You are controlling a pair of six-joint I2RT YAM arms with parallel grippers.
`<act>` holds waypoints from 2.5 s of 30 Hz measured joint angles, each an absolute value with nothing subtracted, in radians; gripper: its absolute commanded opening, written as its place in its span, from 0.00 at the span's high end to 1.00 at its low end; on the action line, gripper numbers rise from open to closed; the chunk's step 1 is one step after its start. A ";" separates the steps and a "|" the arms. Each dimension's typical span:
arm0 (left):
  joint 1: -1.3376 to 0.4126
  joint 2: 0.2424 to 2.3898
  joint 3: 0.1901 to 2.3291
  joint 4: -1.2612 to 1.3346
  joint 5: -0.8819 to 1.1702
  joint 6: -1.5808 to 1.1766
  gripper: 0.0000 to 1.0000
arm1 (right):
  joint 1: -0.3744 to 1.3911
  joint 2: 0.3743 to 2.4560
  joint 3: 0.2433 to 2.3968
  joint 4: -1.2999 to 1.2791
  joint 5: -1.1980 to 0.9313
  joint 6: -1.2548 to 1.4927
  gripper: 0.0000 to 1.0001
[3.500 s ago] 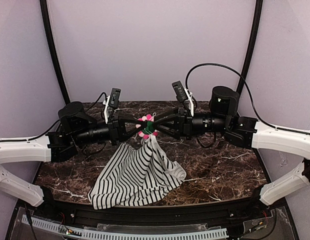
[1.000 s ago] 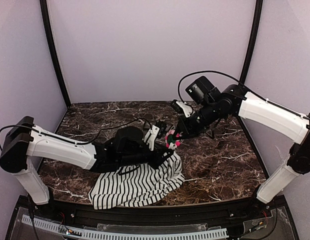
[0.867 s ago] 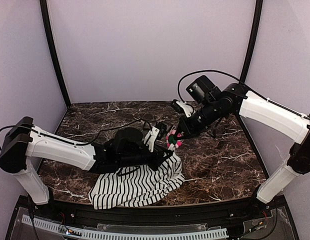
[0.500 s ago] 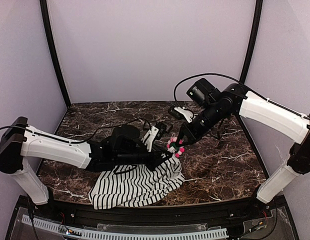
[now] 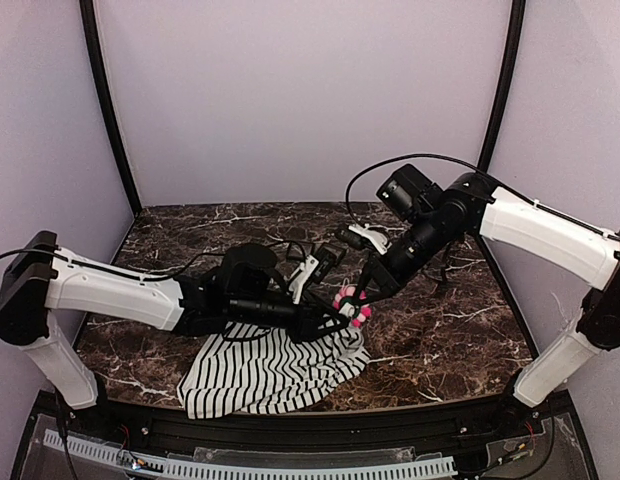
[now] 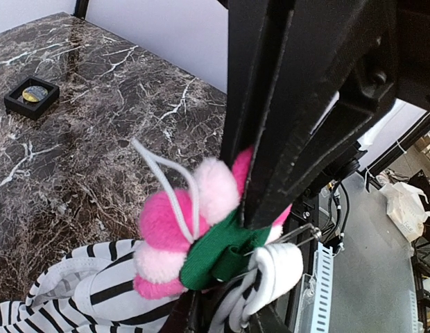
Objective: Remove the brooch from the garment
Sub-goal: Pass from the right arm to the left
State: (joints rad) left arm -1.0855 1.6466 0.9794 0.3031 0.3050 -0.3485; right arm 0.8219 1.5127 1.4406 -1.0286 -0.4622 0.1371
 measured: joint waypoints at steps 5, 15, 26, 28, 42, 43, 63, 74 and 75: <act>-1.074 1.658 0.981 0.318 0.402 -0.368 0.52 | 0.822 1.510 1.426 -1.029 -0.488 0.130 1.00; -1.059 1.676 0.981 0.357 0.519 -0.405 0.44 | 0.822 1.497 1.408 -1.037 -0.532 0.109 1.00; -1.051 1.698 0.981 0.376 0.577 -0.437 0.55 | 0.814 1.493 1.377 -1.038 -0.595 0.072 1.00; -1.051 1.701 0.981 0.375 0.582 -0.437 0.50 | 0.813 1.492 1.372 -1.038 -0.611 0.064 1.00; -1.049 1.702 0.984 0.414 0.583 -0.426 0.63 | 0.817 1.477 1.343 -1.017 -0.699 0.046 1.00; -1.049 1.702 0.986 0.418 0.593 -0.422 0.67 | 0.817 1.477 1.343 -1.015 -0.696 0.044 1.00; -1.036 1.670 0.910 0.555 0.558 -0.539 0.99 | 0.801 1.313 1.280 -0.741 -0.545 0.204 0.13; -1.036 1.579 0.820 0.810 0.360 -0.702 0.99 | 0.797 1.041 0.849 -0.135 -0.498 0.503 0.24; -1.036 1.579 0.818 0.829 0.355 -0.713 0.99 | 0.797 1.038 0.823 -0.087 -0.501 0.528 0.26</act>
